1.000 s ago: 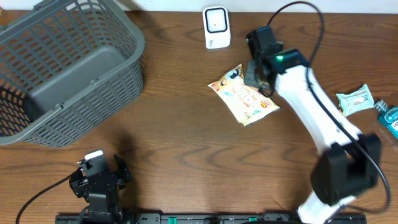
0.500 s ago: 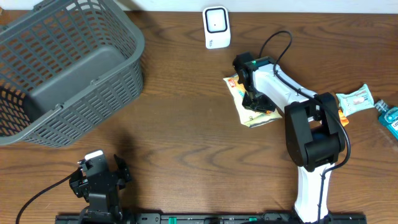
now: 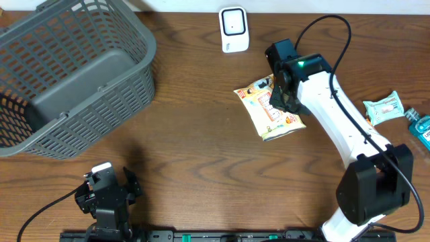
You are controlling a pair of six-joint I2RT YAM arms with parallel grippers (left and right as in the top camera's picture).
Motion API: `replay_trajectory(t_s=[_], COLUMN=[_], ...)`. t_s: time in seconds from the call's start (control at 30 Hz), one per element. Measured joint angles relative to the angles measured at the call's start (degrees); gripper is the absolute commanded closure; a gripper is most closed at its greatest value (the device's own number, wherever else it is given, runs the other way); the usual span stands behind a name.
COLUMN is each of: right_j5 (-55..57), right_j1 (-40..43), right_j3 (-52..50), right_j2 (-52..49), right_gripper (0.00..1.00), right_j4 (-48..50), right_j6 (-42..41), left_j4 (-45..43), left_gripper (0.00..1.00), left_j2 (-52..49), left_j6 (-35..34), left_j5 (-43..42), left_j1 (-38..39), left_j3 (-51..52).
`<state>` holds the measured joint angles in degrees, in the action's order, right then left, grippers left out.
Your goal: Scan the item barcode
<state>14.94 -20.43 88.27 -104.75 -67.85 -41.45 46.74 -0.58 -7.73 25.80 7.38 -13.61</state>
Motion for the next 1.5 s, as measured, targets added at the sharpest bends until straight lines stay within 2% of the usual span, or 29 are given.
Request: replay_trajectory(t_s=[0.37,0.5,0.53,0.7,0.73,0.77,0.8,1.07,1.5], right_j5=[-0.09,-0.22,-0.37,-4.39,-5.81,-6.91,-8.81,-9.2,-7.43], right_j1=[0.0,0.0,0.0,0.02,0.02,0.0,0.0,0.0,-0.02], right_j3=[-15.82,-15.74,-14.97,-7.45,-5.73,-4.46,-2.84,-1.86,-3.56], right_j2=[-6.45,-6.54,-6.54,-6.51,-6.51,-6.47,-6.32,-5.99,-5.99], right_gripper=[0.98,0.99,0.94,0.51,0.22,0.08,0.01,0.01,0.01], right_j4=[8.37,7.1,6.14,3.78,3.8,3.82,4.02,9.18,17.88], right_j6=[-7.06,-7.17,-6.84,-0.31,2.03,3.67,6.58,14.78,22.53], left_j4=[0.0,0.0,0.0,0.0,0.0,0.0,0.0,0.0,0.0], left_gripper=[0.0,0.0,0.0,0.0,0.0,0.0,0.0,0.0,0.0], left_j2=[-0.02,-0.02,0.0,0.0,-0.02,0.0,0.0,0.0,-0.02], left_j6=[0.0,0.0,0.0,0.0,0.0,0.0,0.0,0.0,0.0], left_j5=[0.0,0.0,0.0,0.0,0.0,0.0,0.0,-0.02,0.0], left_j1=[0.02,0.0,0.02,0.02,0.0,0.02,0.0,0.02,0.0], left_j3=[0.0,0.0,0.0,0.0,0.0,0.0,0.0,0.0,0.0])
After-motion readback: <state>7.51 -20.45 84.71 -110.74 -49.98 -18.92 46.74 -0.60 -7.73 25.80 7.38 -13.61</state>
